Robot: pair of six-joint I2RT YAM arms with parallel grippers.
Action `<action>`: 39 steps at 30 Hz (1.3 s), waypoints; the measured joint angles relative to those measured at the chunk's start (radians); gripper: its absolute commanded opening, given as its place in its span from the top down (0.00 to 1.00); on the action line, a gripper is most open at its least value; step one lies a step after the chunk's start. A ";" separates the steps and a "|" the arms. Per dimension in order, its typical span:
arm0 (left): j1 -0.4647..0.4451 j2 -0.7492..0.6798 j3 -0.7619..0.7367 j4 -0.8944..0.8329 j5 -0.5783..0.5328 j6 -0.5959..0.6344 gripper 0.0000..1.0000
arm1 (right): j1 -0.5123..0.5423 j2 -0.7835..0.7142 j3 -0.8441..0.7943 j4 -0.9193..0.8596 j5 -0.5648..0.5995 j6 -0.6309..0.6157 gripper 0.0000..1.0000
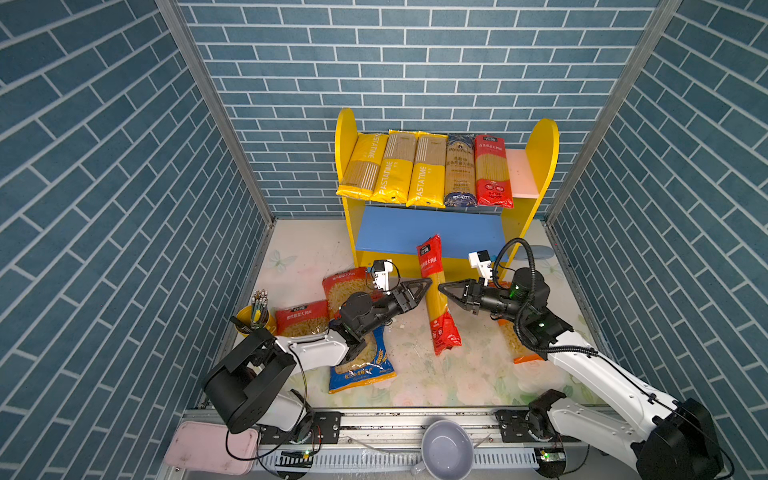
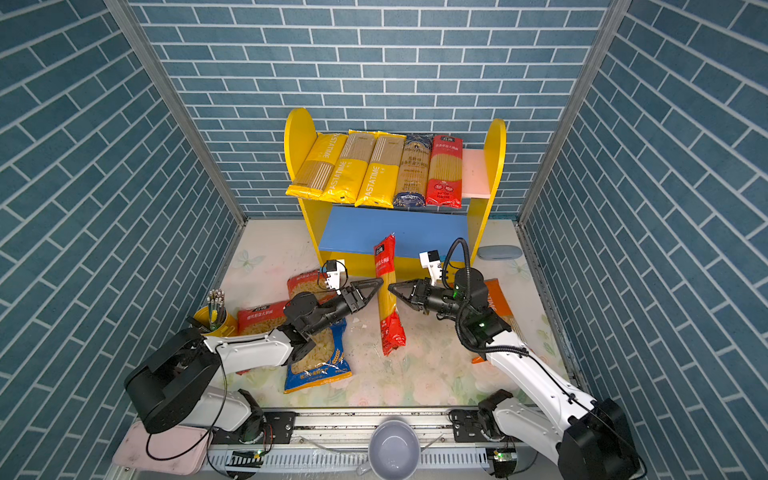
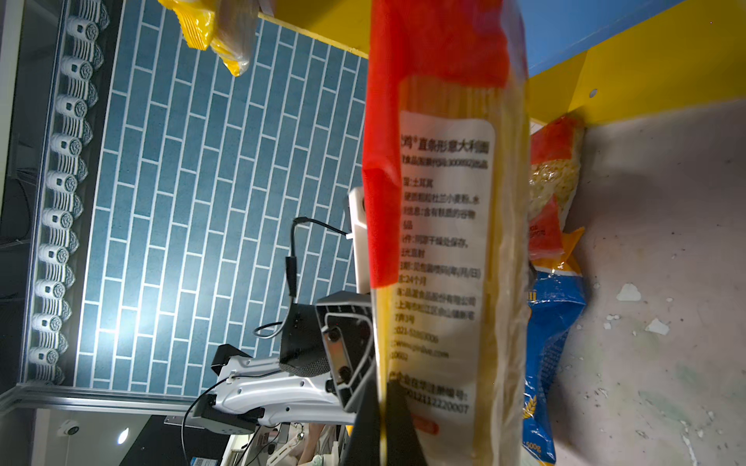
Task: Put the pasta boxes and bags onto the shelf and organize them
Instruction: 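Tilt the spaghetti pack upright with both grippers, red end up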
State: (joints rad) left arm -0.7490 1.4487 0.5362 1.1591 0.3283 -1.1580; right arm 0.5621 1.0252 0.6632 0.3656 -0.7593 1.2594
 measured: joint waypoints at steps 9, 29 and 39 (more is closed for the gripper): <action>0.003 0.004 0.043 0.056 0.037 -0.017 0.21 | 0.011 -0.001 -0.001 0.098 -0.016 0.049 1.00; 0.019 -0.013 0.067 0.053 0.127 0.003 0.08 | 0.003 -0.016 -0.022 0.169 -0.034 0.054 1.00; 0.031 0.064 0.071 0.167 0.185 -0.040 0.18 | 0.016 0.000 -0.023 0.203 -0.047 0.100 1.00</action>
State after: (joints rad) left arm -0.7181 1.5127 0.6075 1.3262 0.5137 -1.1976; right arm 0.5781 1.0252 0.6403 0.5686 -0.8066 1.3590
